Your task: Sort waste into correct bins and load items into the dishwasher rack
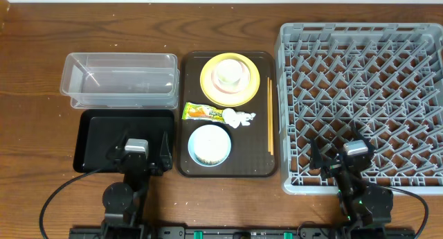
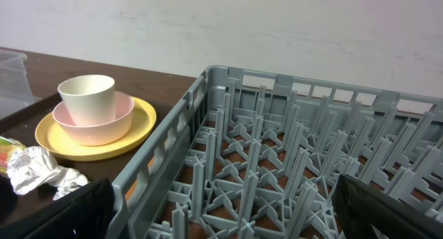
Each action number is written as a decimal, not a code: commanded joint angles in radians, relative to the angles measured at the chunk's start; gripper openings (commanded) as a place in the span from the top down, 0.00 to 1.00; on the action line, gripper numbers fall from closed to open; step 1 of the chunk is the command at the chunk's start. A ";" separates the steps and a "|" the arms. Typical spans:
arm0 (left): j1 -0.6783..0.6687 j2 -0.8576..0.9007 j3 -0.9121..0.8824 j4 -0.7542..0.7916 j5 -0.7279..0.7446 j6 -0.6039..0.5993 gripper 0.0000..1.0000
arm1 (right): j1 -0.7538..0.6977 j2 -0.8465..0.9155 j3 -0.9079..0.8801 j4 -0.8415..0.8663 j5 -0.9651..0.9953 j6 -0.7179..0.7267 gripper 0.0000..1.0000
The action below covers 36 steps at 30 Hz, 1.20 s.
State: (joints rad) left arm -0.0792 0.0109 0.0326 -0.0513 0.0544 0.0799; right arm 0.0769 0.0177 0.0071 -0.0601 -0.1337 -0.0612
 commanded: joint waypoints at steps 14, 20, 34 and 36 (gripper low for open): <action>0.006 -0.005 -0.029 -0.014 0.013 0.013 0.02 | -0.005 0.002 -0.002 -0.003 0.006 0.004 0.01; 0.006 -0.005 -0.029 -0.011 0.014 0.013 0.02 | -0.005 0.002 -0.002 -0.003 0.006 0.004 0.01; 0.006 -0.005 0.025 0.038 0.077 -0.081 0.02 | -0.005 0.002 -0.002 -0.004 0.006 0.004 0.01; 0.006 -0.005 0.076 0.032 0.105 -0.199 0.02 | -0.005 0.002 -0.002 -0.004 0.006 0.004 0.01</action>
State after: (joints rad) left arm -0.0792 0.0113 0.0280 -0.0231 0.0937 0.0338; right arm 0.0769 0.0177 0.0071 -0.0601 -0.1337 -0.0612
